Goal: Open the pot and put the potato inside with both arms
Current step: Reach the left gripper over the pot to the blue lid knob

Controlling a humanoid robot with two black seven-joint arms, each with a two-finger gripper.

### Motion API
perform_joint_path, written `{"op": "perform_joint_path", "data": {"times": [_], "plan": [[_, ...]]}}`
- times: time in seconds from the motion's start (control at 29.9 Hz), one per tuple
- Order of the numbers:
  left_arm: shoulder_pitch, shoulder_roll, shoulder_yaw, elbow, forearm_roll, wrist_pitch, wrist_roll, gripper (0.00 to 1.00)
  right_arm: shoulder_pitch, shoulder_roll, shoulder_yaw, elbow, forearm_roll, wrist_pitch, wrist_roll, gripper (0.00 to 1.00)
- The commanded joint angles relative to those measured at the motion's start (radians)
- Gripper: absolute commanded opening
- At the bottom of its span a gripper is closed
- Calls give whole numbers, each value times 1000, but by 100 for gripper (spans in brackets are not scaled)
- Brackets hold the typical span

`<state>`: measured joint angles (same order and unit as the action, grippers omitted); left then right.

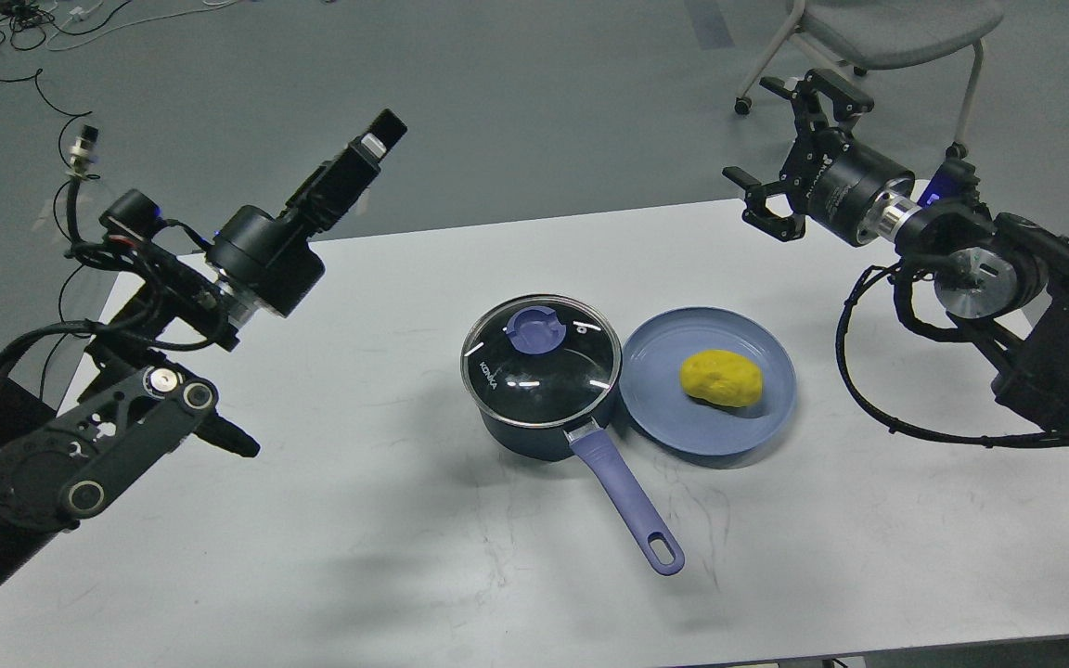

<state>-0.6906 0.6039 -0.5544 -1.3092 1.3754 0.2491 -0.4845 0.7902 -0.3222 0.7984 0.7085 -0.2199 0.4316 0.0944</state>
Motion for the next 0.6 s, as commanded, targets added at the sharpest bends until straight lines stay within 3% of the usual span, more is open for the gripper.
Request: {"op": "perform_joint_path", "data": {"times": [0.0, 0.33, 0.57], "plan": [[-6, -9, 112, -4, 154, 110, 0, 98, -3, -17, 1, -3, 2, -1, -1, 100], [-44, -33, 217, 44, 470, 119, -4, 98, -22, -21, 8, -3, 2, -2, 1, 100], [-105, -104, 327, 171, 554, 119, -4, 98, -20, -21, 8, -3, 2, -2, 1, 100]]}}
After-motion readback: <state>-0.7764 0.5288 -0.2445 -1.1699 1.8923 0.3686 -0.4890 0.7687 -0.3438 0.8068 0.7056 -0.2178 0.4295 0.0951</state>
